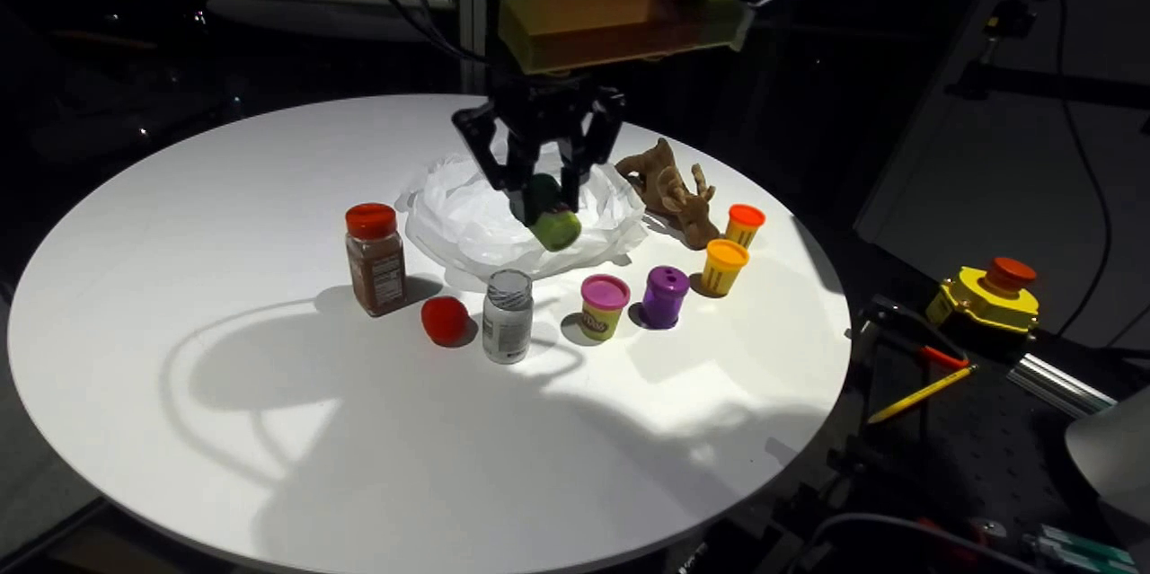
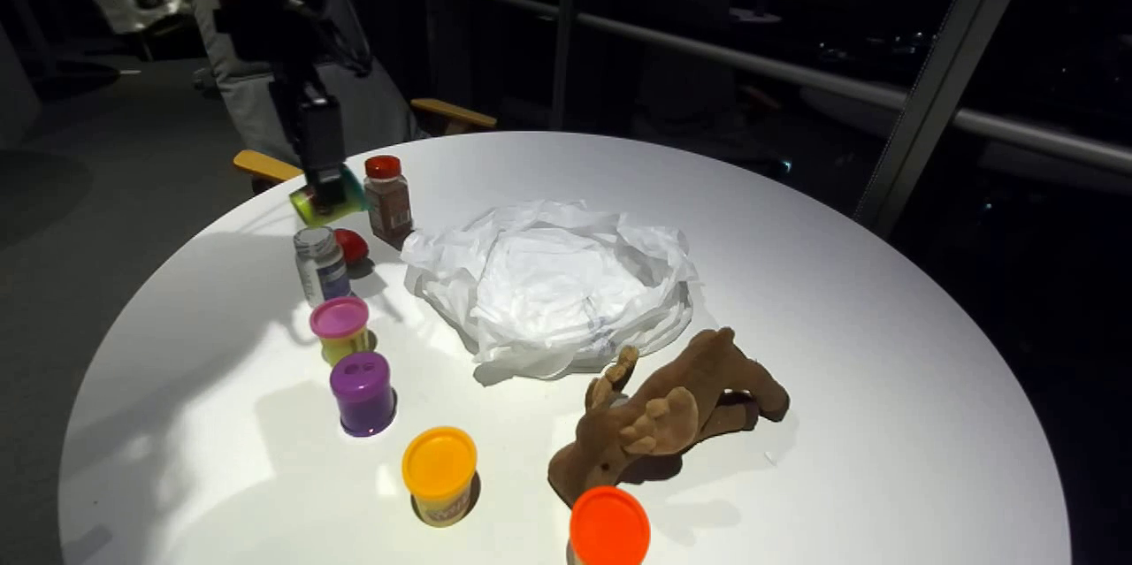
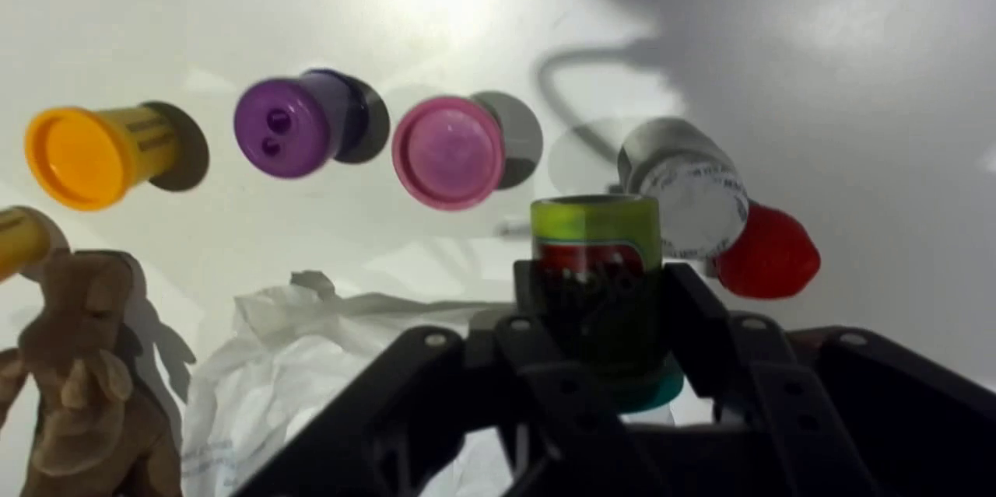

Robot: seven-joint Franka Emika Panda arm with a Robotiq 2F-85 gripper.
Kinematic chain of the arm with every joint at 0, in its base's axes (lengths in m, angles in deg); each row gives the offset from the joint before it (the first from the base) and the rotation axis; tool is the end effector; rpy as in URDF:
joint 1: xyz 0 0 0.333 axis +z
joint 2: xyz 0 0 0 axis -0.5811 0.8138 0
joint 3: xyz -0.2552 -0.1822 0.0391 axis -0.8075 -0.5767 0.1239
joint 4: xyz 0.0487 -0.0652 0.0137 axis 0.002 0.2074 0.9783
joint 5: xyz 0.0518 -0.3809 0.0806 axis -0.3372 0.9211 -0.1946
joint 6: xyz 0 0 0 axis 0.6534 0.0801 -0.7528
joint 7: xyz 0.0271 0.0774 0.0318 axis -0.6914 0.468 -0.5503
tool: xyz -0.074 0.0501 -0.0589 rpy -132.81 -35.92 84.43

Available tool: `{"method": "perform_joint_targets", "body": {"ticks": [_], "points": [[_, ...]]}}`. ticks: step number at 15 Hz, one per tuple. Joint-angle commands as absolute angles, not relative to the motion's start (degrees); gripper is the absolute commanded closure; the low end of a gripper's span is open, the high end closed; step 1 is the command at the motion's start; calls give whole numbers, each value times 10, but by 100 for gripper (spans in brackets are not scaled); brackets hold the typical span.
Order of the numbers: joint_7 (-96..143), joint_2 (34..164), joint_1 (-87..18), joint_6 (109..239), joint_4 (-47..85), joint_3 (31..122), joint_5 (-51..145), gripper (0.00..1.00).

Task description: Pick up the object from the plastic and put them on the table

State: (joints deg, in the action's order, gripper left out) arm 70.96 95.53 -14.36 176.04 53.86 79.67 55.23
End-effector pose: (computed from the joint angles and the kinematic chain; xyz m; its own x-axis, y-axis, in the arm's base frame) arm 0.5072 0.1875 0.2696 0.9198 -0.3883 0.0559 -0.3923 -0.9100 0.1340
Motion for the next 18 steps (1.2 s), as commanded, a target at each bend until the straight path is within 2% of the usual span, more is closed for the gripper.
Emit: {"method": "perform_joint_targets", "body": {"ticks": [1, 6, 18], "points": [[722, 852, -160, 1760, 656, 847, 534, 83], [633, 873, -182, 1755, 668, 892, 469, 83], [529, 1034, -216, 1807, 544, 872, 460, 83]]}}
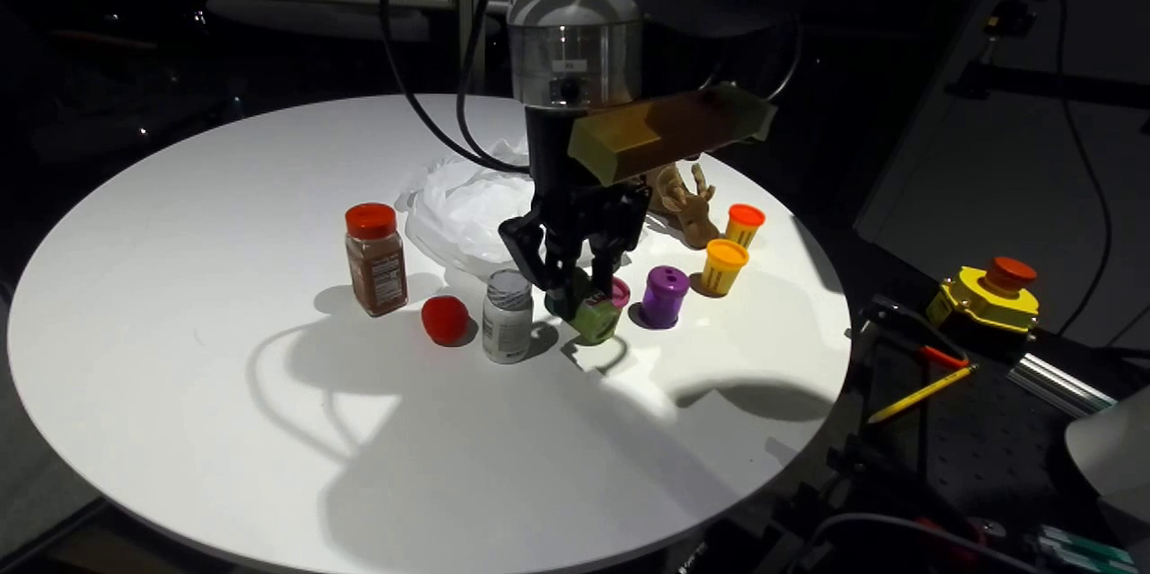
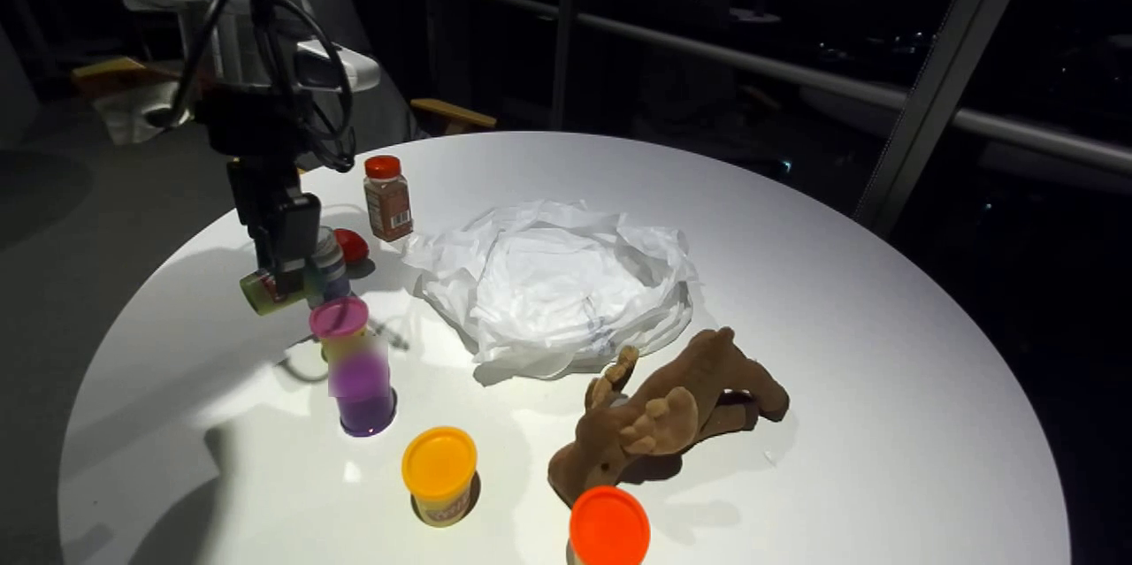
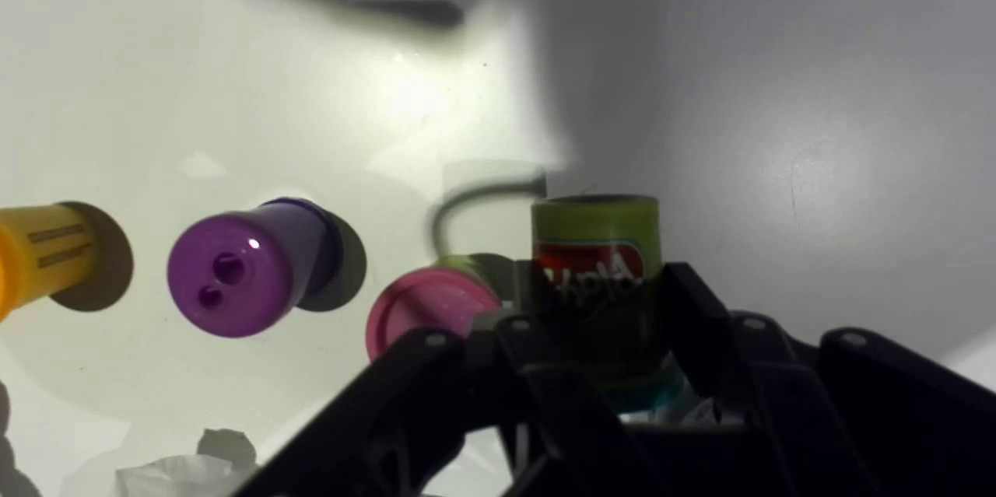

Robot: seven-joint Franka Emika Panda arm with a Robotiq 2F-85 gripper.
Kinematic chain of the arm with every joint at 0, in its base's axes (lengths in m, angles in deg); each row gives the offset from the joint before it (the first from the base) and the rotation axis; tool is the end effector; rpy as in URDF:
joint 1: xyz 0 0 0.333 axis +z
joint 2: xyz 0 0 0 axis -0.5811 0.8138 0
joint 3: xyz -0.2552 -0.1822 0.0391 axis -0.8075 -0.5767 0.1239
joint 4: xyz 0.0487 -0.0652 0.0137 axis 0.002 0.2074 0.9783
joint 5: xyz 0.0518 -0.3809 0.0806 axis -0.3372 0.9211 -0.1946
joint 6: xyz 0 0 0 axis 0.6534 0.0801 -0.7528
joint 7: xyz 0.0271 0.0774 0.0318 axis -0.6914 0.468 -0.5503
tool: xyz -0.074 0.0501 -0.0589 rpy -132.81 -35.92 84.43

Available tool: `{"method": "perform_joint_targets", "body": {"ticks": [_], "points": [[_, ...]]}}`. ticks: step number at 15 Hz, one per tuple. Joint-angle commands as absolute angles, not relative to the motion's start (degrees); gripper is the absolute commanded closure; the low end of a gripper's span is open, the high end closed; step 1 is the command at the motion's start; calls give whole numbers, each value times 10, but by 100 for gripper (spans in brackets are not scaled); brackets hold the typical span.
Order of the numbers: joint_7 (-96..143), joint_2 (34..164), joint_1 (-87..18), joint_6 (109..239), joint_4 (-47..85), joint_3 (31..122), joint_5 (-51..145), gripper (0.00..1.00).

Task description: Pick up the object from the plastic and put them on the table

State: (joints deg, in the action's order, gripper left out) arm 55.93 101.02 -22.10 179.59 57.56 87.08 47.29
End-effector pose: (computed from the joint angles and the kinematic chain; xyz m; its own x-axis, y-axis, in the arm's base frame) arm 0.4819 0.1788 0.2012 0.9594 -0.2504 -0.1299 -0.2404 -0.9667 0.0879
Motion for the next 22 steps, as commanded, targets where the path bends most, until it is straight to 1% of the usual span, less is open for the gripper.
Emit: {"method": "perform_joint_targets", "body": {"ticks": [1, 3, 4, 6, 10, 11, 12, 19, 20, 21, 22], "points": [[528, 1039, -212, 1806, 539, 871, 463, 83], [534, 1052, -204, 1803, 529, 861, 476, 82], [536, 1057, -201, 1799, 524, 857, 479, 33], [545, 1059, -194, 1797, 523, 848, 490, 33], [549, 1027, -186, 1791, 536, 837, 501, 3], [554, 1003, -188, 1781, 541, 835, 496, 0], [559, 975, -190, 1757, 546, 837, 487, 0], [545, 797, -215, 1543, 527, 870, 451, 0], [541, 779, -216, 1524, 521, 877, 442, 0], [550, 821, -223, 1558, 523, 878, 461, 0], [549, 800, -224, 1541, 522, 884, 455, 0]]}}
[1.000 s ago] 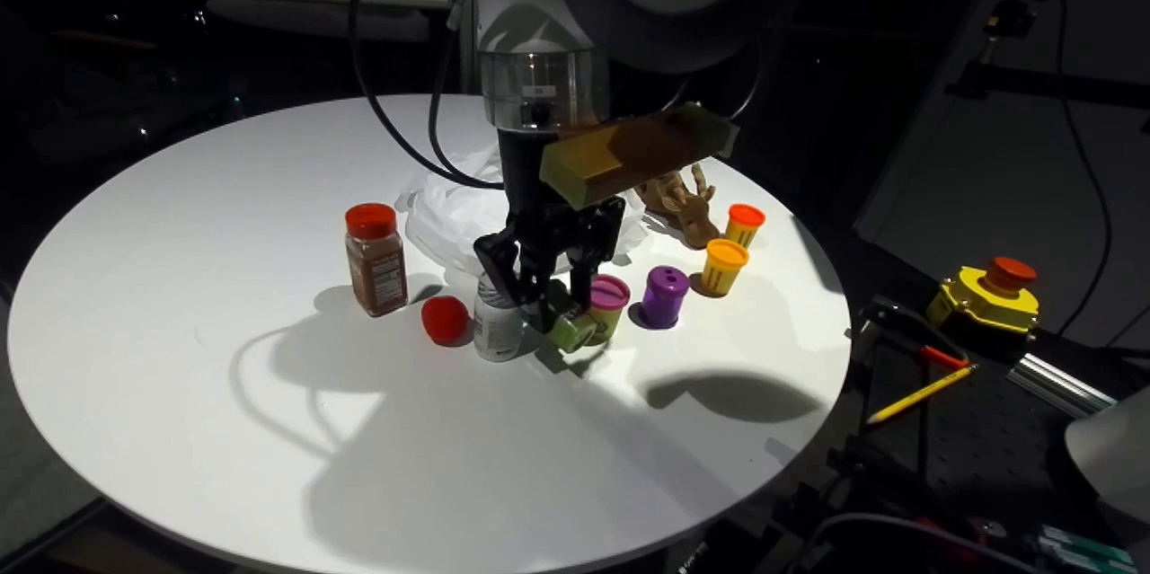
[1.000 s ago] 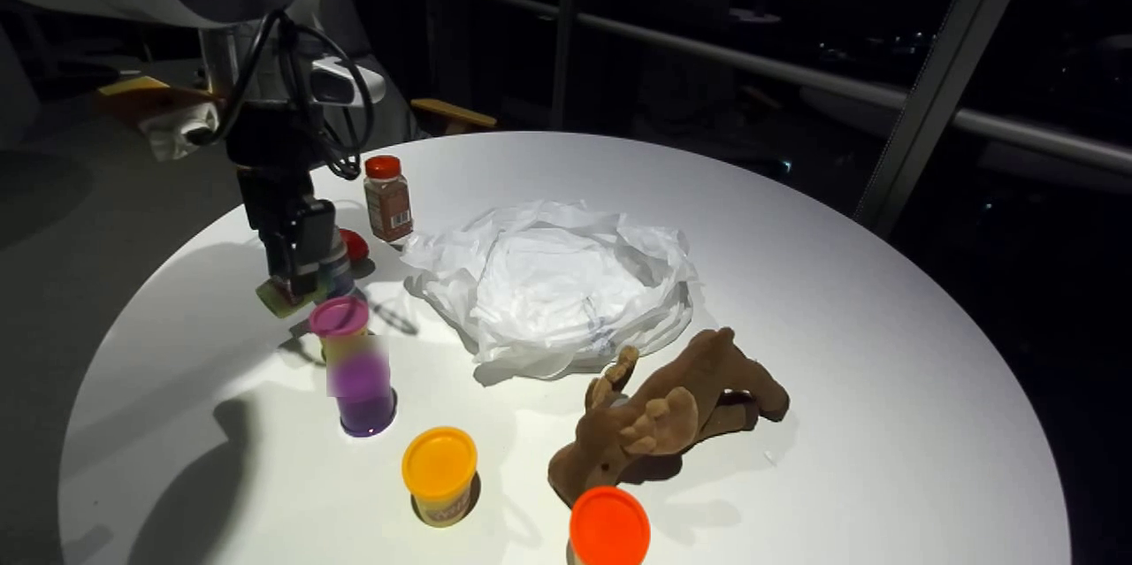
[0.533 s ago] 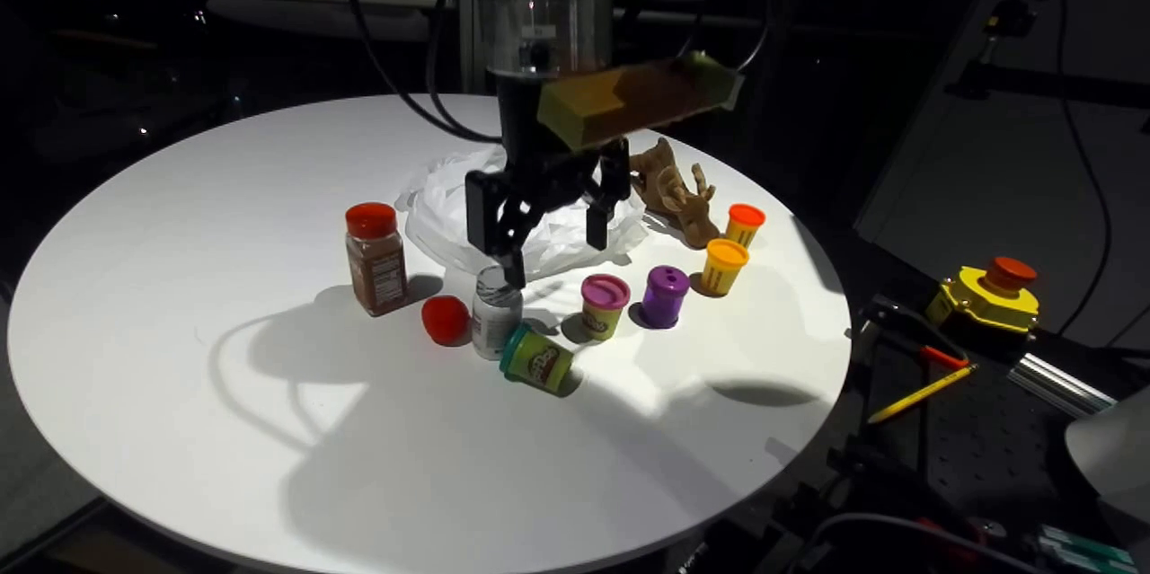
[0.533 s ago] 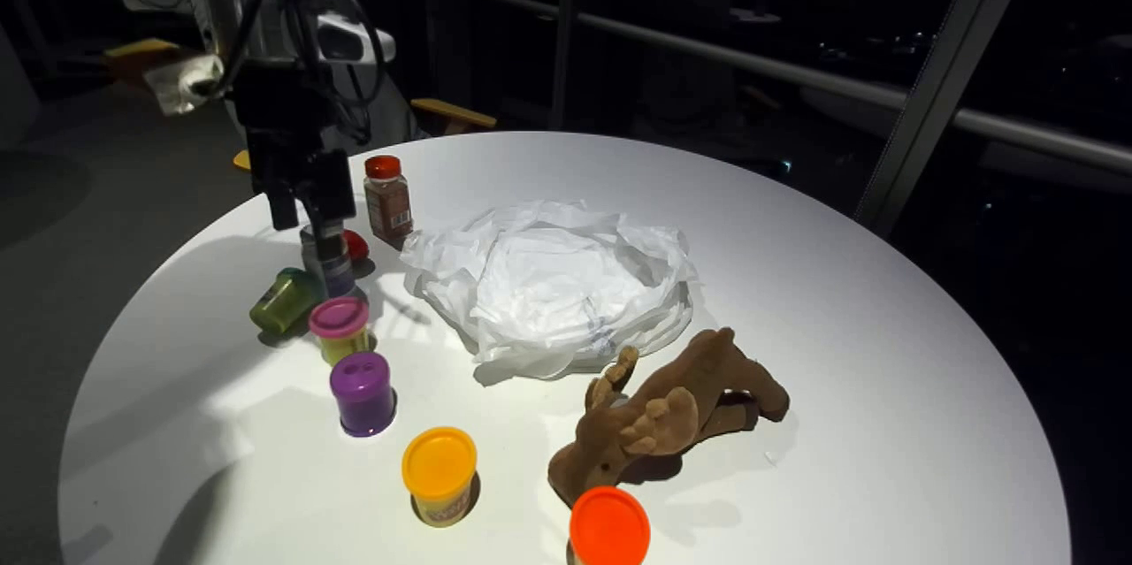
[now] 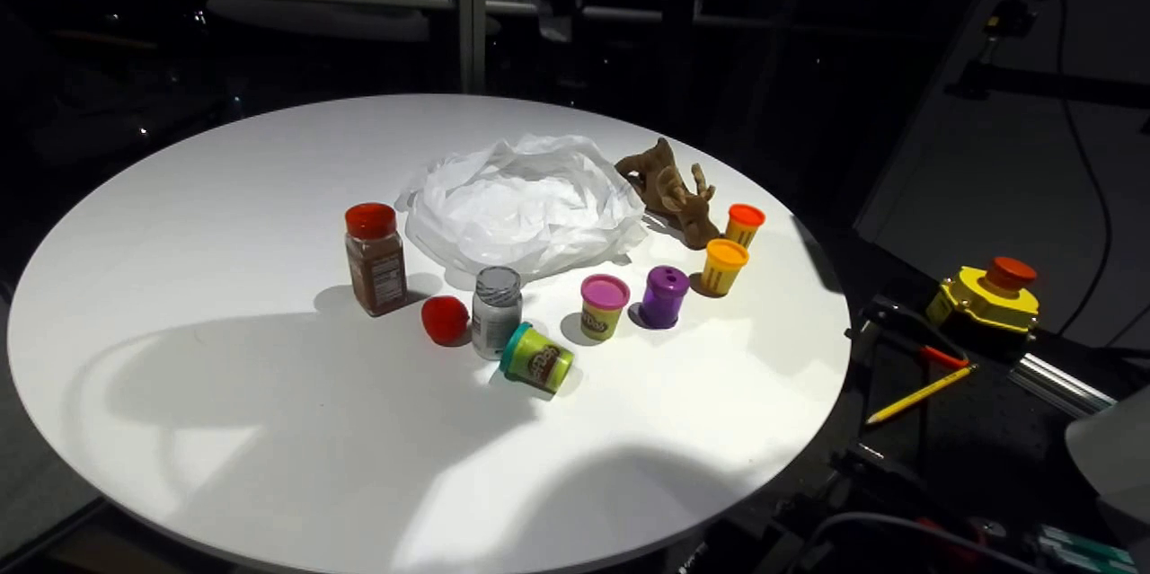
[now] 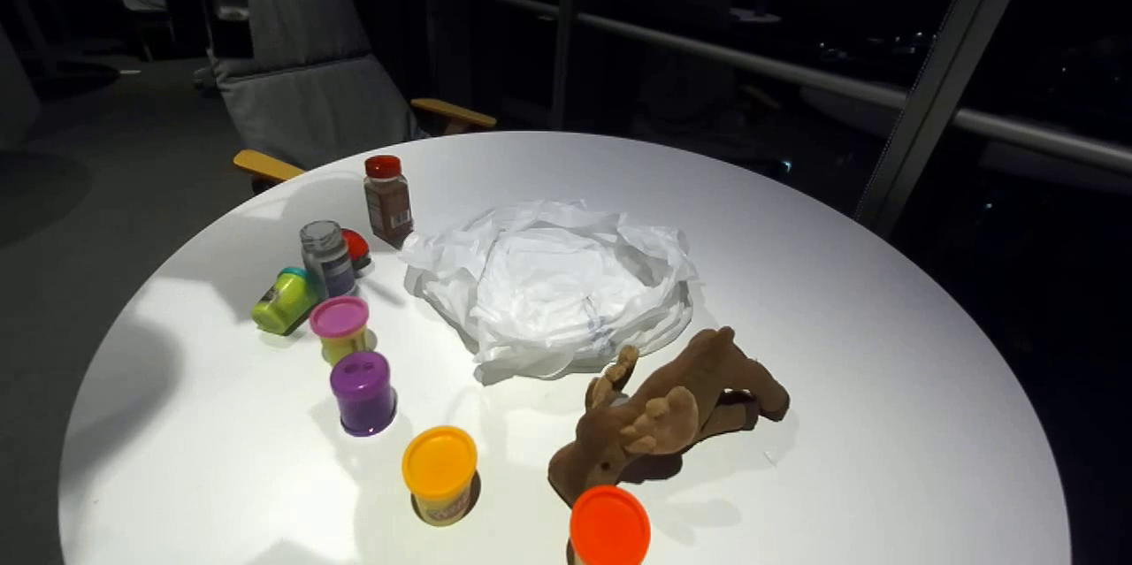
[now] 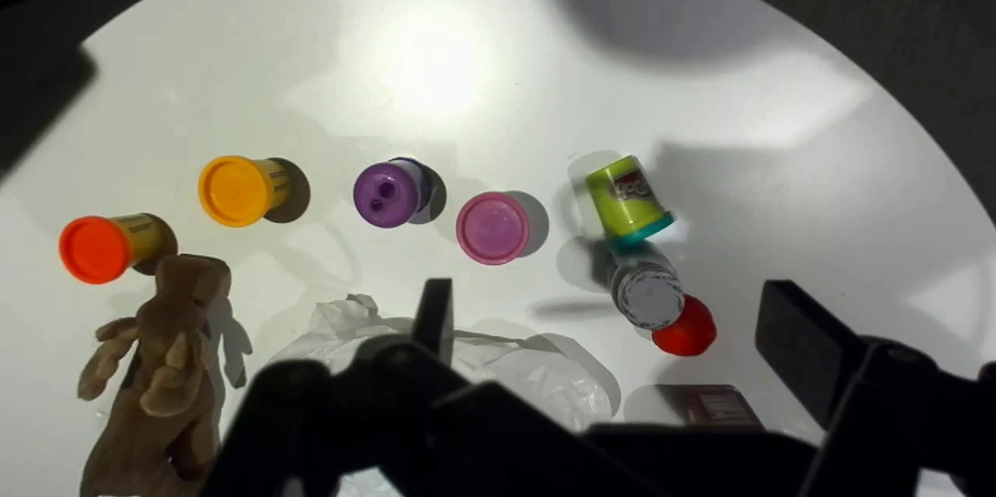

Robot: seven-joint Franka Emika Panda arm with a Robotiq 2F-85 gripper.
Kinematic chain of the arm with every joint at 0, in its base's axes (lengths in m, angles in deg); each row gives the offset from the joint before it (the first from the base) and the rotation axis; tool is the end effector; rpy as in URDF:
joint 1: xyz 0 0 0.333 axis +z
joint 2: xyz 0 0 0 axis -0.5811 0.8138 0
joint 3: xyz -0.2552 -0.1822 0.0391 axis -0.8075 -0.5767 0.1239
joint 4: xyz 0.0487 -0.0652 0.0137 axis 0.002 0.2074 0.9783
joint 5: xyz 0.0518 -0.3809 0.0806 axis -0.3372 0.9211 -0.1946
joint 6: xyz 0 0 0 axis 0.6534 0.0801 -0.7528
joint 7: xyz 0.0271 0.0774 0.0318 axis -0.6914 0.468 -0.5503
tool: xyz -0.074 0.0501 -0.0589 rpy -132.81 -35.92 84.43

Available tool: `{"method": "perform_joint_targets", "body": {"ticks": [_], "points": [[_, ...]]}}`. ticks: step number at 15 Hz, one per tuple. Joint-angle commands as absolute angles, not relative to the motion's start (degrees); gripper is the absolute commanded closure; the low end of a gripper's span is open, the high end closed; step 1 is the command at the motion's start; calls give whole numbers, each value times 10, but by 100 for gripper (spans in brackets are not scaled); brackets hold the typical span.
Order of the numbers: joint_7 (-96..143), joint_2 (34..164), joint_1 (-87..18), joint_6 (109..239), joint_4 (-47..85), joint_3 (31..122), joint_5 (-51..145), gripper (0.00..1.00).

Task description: Pick up the object from the plastic and put them on the table

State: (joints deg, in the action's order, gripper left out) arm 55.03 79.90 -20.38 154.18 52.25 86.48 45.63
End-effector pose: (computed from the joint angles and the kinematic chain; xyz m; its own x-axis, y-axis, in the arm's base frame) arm 0.4713 0.1821 0.3955 0.9642 -0.2462 -0.0987 -0.2357 -0.9659 0.1068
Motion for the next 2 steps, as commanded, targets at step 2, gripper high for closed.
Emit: {"method": "perform_joint_targets", "body": {"ticks": [2], "points": [[549, 778, -224, 1528, 523, 890, 452, 0]]}}
